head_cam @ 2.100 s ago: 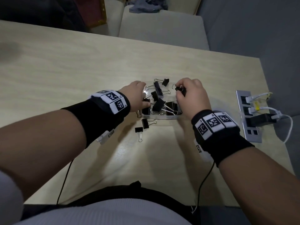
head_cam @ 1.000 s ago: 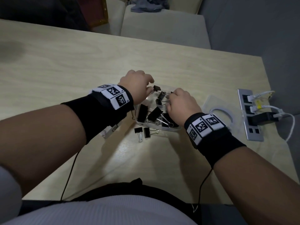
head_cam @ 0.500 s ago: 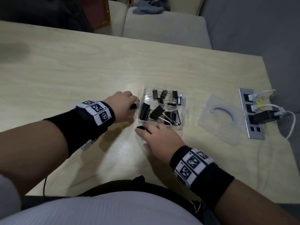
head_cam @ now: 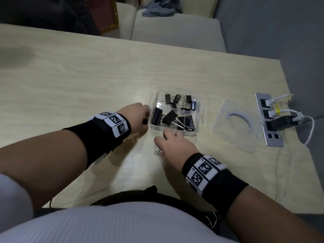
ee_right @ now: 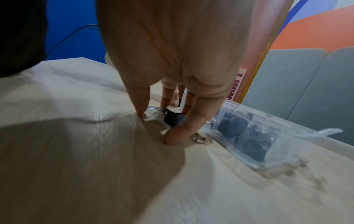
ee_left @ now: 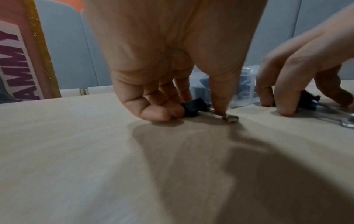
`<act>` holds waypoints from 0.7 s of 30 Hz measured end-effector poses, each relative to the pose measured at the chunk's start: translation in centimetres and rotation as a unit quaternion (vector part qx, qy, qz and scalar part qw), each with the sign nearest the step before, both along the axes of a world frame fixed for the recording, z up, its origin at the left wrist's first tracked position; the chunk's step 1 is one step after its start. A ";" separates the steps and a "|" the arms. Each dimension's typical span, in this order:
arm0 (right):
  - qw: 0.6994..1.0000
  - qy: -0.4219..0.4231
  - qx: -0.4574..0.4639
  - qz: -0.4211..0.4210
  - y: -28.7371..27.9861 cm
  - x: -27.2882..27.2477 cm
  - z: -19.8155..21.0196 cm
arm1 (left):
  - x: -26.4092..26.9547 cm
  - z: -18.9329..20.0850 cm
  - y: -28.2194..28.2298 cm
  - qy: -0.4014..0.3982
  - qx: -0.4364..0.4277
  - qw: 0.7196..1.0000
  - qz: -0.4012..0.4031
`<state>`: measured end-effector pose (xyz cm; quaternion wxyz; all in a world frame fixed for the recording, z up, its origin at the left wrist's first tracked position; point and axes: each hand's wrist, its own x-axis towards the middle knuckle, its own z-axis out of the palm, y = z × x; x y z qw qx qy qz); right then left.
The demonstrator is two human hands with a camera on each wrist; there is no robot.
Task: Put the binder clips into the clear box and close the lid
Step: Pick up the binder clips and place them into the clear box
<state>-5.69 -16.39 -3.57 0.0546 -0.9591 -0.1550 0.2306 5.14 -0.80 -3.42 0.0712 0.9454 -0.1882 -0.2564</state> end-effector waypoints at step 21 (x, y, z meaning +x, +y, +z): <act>0.953 -0.041 0.256 -0.157 -2.1 1.7 2.6 | 5.8 5.3 -3.1 -0.053 -0.172 0.970 0.164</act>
